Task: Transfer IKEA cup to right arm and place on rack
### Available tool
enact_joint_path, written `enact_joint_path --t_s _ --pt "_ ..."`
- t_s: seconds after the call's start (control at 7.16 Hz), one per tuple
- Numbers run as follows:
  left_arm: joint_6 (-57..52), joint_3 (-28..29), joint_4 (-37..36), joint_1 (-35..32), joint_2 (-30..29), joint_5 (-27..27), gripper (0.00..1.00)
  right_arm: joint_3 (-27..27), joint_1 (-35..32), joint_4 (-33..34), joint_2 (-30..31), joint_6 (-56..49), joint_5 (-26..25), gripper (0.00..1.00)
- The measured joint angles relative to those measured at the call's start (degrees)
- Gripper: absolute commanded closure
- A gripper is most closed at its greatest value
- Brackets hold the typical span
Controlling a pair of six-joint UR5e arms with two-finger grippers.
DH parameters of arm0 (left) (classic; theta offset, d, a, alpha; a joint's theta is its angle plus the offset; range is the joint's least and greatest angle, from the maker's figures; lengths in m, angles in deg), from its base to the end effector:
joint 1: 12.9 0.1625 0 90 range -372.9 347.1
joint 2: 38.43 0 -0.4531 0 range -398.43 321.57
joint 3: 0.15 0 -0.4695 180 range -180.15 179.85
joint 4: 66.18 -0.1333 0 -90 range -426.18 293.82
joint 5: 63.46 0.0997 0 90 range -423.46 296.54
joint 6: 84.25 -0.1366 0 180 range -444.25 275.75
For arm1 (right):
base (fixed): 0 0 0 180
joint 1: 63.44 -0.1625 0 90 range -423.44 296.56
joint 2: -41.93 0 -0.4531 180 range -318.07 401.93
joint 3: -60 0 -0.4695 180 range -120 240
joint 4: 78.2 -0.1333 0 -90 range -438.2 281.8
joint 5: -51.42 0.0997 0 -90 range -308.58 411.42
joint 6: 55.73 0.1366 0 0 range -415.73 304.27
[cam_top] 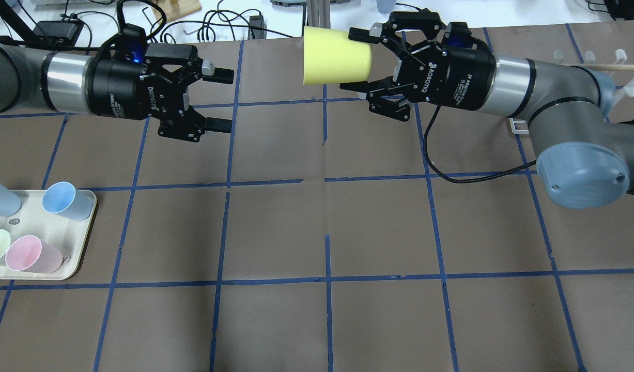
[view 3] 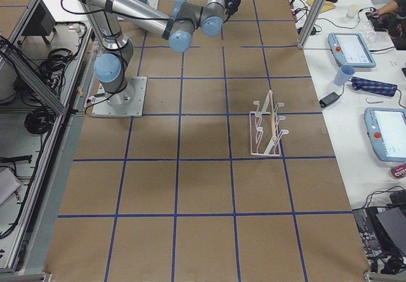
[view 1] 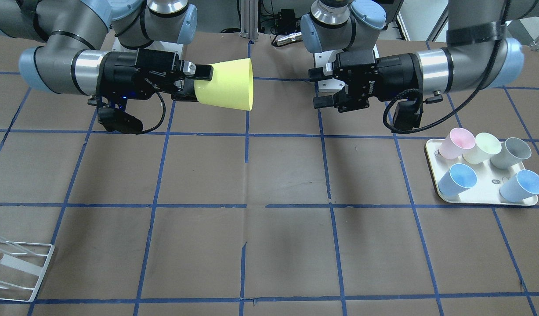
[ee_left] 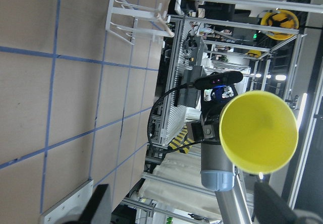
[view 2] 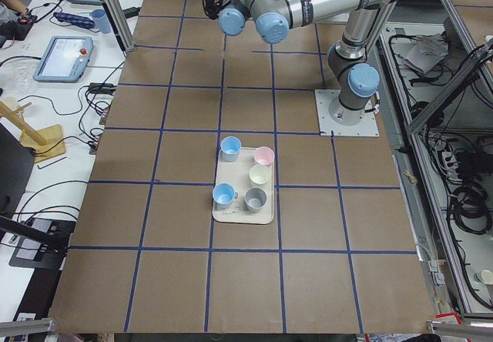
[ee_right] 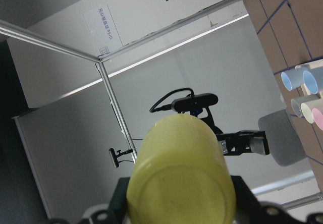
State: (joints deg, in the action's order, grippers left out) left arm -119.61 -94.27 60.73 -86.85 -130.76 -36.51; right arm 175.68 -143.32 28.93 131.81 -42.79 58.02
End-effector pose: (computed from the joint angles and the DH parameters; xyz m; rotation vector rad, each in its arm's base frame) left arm -0.1028 -0.5654 0.4490 0.1349 -1.9055 -0.1710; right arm 0.1726 -0.5637 0.4117 0.4117 1.3994 0.1503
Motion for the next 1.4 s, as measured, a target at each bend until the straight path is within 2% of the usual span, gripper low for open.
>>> enact_joint_path --t_s 0.14,0.42,0.56,0.98,1.12,1.4 --pt "3.5 3.6 -0.4 0.1 -0.2 6.2 0.00 0.0 2.2 3.4 0.1 3.5 -3.1 0.34" --pt "7.3 7.8 -3.7 -0.7 -0.2 18.5 0.00 -0.1 4.3 12.5 1.0 11.4 -17.3 0.35" --pt "10.3 8.5 -7.0 -2.0 -0.1 24.6 0.00 -0.1 4.5 14.5 2.0 13.1 -25.2 0.35" --pt "19.3 8.7 -17.5 -8.3 0.7 40.4 0.00 -0.1 4.5 13.8 5.8 12.5 -50.8 0.37" --pt "21.4 8.6 -19.7 -9.7 1.2 45.5 0.00 -0.3 4.5 11.9 6.4 8.3 -59.8 0.37" --pt "25.1 8.1 -22.8 -10.8 2.1 53.6 0.00 -2.9 4.5 6.5 6.8 -6.9 -76.9 0.37"
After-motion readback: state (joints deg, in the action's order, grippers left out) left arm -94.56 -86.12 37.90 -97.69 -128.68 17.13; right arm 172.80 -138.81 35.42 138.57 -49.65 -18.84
